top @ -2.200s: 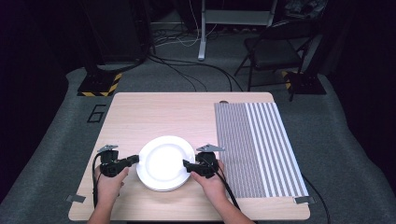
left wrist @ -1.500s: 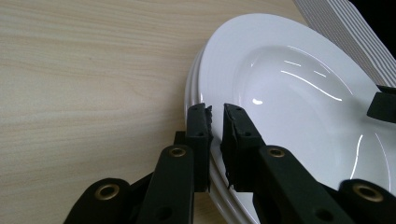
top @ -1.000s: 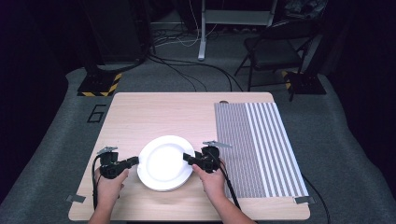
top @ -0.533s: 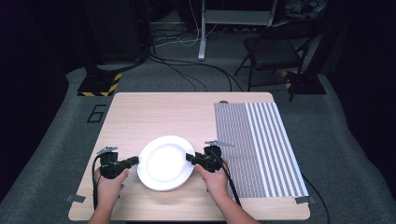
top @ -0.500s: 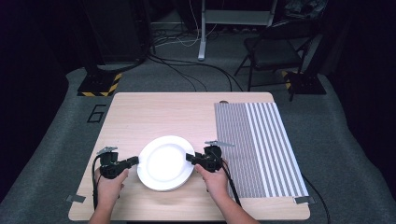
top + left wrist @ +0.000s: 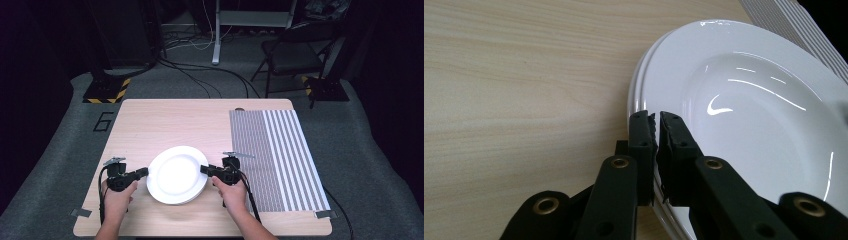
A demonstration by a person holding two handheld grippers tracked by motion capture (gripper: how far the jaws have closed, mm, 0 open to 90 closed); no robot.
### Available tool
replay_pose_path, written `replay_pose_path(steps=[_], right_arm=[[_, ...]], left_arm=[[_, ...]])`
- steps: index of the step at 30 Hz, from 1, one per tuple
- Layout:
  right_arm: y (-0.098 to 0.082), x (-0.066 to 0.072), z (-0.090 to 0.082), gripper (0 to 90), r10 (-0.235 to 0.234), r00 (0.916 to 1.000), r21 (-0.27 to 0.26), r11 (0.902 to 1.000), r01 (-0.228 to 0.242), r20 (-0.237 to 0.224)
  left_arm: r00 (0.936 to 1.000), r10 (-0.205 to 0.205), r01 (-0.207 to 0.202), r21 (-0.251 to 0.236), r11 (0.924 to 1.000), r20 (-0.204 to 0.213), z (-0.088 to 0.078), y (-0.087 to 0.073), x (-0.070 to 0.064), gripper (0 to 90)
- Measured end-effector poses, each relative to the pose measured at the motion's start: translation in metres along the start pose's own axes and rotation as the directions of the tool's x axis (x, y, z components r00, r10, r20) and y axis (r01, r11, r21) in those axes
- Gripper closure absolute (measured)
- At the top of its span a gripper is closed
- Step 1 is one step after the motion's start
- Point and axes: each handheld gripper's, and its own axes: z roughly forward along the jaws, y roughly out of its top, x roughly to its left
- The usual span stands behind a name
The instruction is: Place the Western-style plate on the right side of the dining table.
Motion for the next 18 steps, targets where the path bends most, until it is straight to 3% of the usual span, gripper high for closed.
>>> replay_pose_path(steps=[18], right_arm=[[0.001,-0.011,-0.004,64.2,0.058,0.9976,0.038,0.9977,-0.057,-0.037]], left_arm=[[0.9994,-0.010,0.010,-0.005,0.9999,0.032,0.002,-0.001,-0.003,83.7]])
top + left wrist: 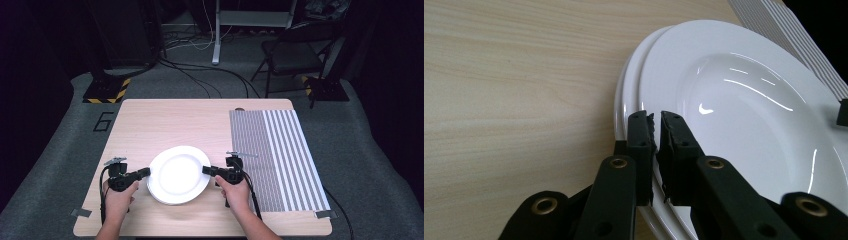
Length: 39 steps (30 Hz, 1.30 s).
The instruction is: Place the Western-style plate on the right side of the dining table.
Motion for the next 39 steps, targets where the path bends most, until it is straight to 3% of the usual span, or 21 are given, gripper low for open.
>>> replay_pose_path(steps=[5,9,19,32,39], right_arm=[[-0.003,0.000,0.000,65.4,0.004,0.9997,0.045,0.9990,-0.003,-0.023],[-0.003,0.001,-0.001,71.7,0.007,1.0000,0.044,0.9990,-0.007,-0.002],[0.003,-0.005,-0.006,77.7,0.071,0.9958,0.045,0.9966,-0.069,-0.057],[0.006,-0.011,-0.016,78.9,0.068,0.9942,0.030,0.9974,-0.066,-0.083],[0.006,-0.013,-0.018,79.3,0.074,0.9931,0.023,0.9971,-0.073,-0.091]], left_arm=[[1.0000,0.000,0.000,0.002,1.0000,0.002,0.000,0.000,0.000,83.8],[1.0000,0.002,-0.002,-0.004,1.0000,-0.001,0.001,0.000,0.000,83.9],[0.9998,-0.001,0.001,0.004,1.0000,0.022,0.002,-0.001,0.000,84.3],[0.9986,0.013,-0.013,-0.004,0.9999,0.050,0.009,0.000,-0.004,72.4],[0.9987,0.018,-0.018,-0.008,0.9998,0.047,0.010,0.001,-0.003,74.4]])
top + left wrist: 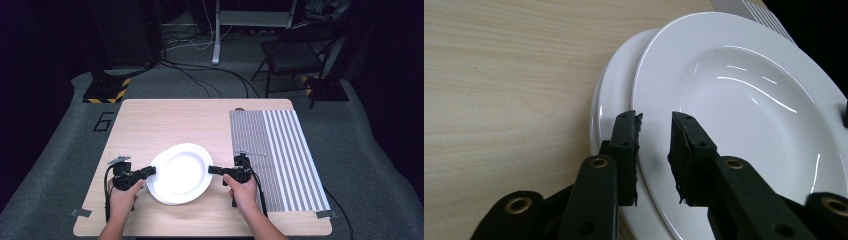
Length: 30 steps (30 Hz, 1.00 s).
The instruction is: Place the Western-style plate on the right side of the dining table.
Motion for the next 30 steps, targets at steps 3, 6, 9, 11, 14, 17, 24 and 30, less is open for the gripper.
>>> replay_pose_path(steps=[3,6,9,11,14,17,24,30], right_arm=[[0.000,0.001,0.000,79.2,0.007,1.0000,0.004,1.0000,-0.007,0.004],[-0.001,0.005,0.000,77.6,-0.019,0.9995,0.010,0.9998,0.019,0.024],[-0.002,0.007,0.001,76.0,-0.027,0.9990,0.017,0.9995,0.026,0.037],[-0.005,0.008,0.001,74.9,-0.030,0.9990,0.030,0.9991,0.029,0.034],[-0.009,0.009,0.003,74.8,-0.015,0.9997,0.047,0.9988,0.014,0.019],[-0.013,0.009,0.006,74.9,-0.001,1.0000,0.060,0.9982,0.001,0.001],[-0.012,0.007,0.006,78.7,0.043,0.9990,0.057,0.9975,-0.042,-0.016],[-0.008,0.005,0.001,80.8,0.052,0.9985,0.034,0.9981,-0.052,-0.013]], left_arm=[[1.0000,-0.003,0.003,-0.002,1.0000,-0.007,0.000,0.000,-0.001,75.6],[0.9999,-0.001,0.001,-0.003,1.0000,-0.011,0.000,0.000,-0.001,76.0],[0.9998,0.000,0.000,-0.005,1.0000,-0.018,0.000,-0.001,-0.002,76.0],[0.9998,0.006,-0.006,-0.003,1.0000,-0.018,0.000,-0.001,-0.002,76.0],[0.9999,-0.002,0.002,-0.004,1.0000,-0.017,0.000,-0.001,-0.002,76.3],[0.9998,0.001,-0.001,-0.004,1.0000,-0.021,0.000,-0.001,-0.002,76.5],[0.9999,-0.003,0.003,0.001,1.0000,-0.010,0.001,-0.001,-0.002,77.1],[0.9999,0.011,-0.011,0.006,0.9999,-0.001,0.006,-0.002,-0.004,76.9]])
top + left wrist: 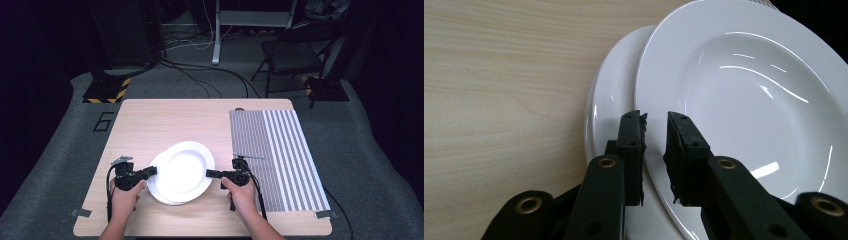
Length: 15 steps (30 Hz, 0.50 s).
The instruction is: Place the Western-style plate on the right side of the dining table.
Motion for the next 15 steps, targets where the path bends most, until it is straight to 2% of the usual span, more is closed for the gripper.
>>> replay_pose_path(steps=[4,8,11,15], right_arm=[[0.0026,-0.0013,-0.0029,82.2,0.032,0.9994,0.006,0.9995,-0.032,-0.016],[0.0032,-0.0029,-0.0040,83.2,0.032,0.9993,-0.006,0.9995,-0.032,-0.020],[0.0028,-0.0056,-0.0068,84.3,0.057,0.9975,-0.019,0.9981,-0.058,-0.040],[0.0009,-0.0057,-0.0072,84.4,0.059,0.9974,-0.035,0.9976,-0.061,-0.042]], left_arm=[[0.9998,-0.002,0.002,0.001,1.0000,0.022,0.0022,0.0004,0.0003,74.8],[0.9994,-0.001,0.001,0.001,1.0000,0.033,0.0032,0.0006,-0.0009,70.8],[0.9990,0.001,-0.001,-0.002,1.0000,0.045,0.0038,0.0009,-0.0015,64.3],[0.9987,-0.001,0.001,0.000,1.0000,0.051,0.0047,0.0008,-0.0026,61.9]])
